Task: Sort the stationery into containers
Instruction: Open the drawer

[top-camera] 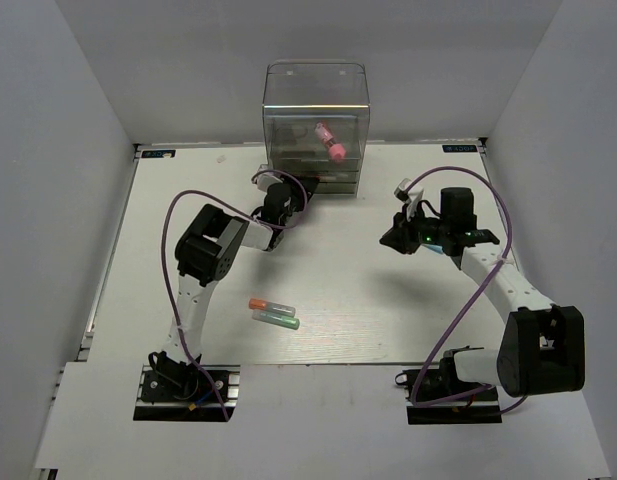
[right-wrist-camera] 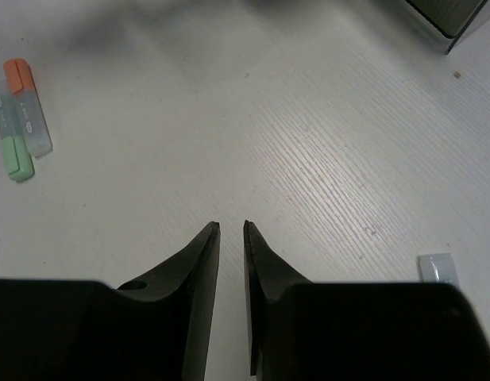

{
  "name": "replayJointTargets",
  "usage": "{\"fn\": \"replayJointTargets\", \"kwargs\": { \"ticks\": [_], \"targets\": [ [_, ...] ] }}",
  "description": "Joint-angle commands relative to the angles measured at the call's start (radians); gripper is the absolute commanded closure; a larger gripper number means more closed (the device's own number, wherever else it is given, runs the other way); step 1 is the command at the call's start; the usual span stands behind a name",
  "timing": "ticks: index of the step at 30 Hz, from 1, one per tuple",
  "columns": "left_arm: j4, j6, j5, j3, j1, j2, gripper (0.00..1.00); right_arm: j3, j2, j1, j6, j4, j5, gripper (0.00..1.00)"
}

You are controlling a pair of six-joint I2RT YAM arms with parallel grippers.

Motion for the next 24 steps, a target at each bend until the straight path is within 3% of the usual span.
{"fn": "replayJointTargets", "kwargs": {
  "ticks": [1,11,16,20,21,24],
  "targets": [
    [-0.025,-0.015,-0.045,0.043,0.013,0.018,0.46,-0.007,0.001,-0.011,-0.008,0.018,-0.035,0.75],
    [-0.014,-0.055,-0.055,0.023,0.013,0.027,0.96,-0.006,-0.002,-0.028,-0.011,0.017,-0.053,0.75],
    [0.036,-0.055,-0.046,-0.055,0.013,-0.010,1.00,-0.009,0.001,-0.035,-0.014,0.015,-0.053,0.71],
    [0.075,-0.055,-0.026,-0.133,0.001,-0.045,1.00,-0.004,0.007,-0.037,-0.014,0.017,-0.012,0.41],
    [0.088,-0.055,-0.026,-0.148,-0.008,-0.060,1.00,-0.006,0.007,-0.040,-0.014,0.018,-0.007,0.28],
    [0.116,-0.055,-0.026,-0.193,-0.009,-0.085,1.00,-0.012,0.010,-0.042,-0.010,0.023,0.005,0.23]
  ]
}}
